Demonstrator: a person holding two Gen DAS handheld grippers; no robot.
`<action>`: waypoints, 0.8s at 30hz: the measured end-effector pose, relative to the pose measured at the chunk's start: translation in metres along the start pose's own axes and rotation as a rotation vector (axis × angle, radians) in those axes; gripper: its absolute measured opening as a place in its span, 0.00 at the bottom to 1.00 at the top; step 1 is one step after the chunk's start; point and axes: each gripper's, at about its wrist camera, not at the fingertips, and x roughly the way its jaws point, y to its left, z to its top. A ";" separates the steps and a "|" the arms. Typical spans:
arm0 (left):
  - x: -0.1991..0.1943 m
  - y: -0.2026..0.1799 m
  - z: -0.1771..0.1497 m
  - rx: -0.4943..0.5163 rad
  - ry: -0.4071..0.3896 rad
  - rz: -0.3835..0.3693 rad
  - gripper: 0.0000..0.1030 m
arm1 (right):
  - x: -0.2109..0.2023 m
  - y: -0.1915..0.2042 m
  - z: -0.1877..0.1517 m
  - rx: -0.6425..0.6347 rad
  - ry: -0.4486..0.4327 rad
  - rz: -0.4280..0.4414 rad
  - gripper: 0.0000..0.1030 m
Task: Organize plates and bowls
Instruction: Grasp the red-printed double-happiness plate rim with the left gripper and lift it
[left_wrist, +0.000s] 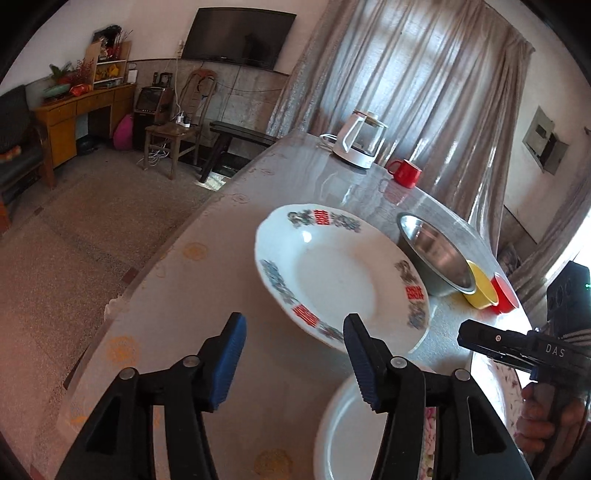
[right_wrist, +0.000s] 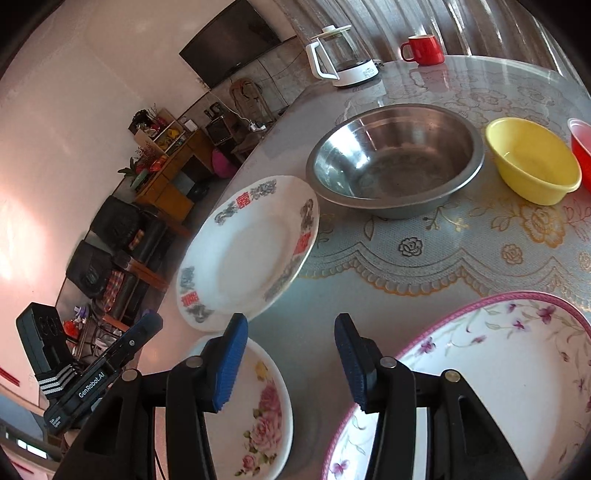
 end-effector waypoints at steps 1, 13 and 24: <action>0.005 0.005 0.005 -0.012 0.008 -0.007 0.57 | 0.004 0.001 0.004 0.010 0.004 0.006 0.48; 0.064 0.026 0.050 -0.076 0.085 -0.009 0.48 | 0.059 -0.001 0.042 0.078 0.044 0.009 0.48; 0.111 0.009 0.065 -0.013 0.156 -0.034 0.35 | 0.094 0.007 0.055 0.056 0.091 0.017 0.46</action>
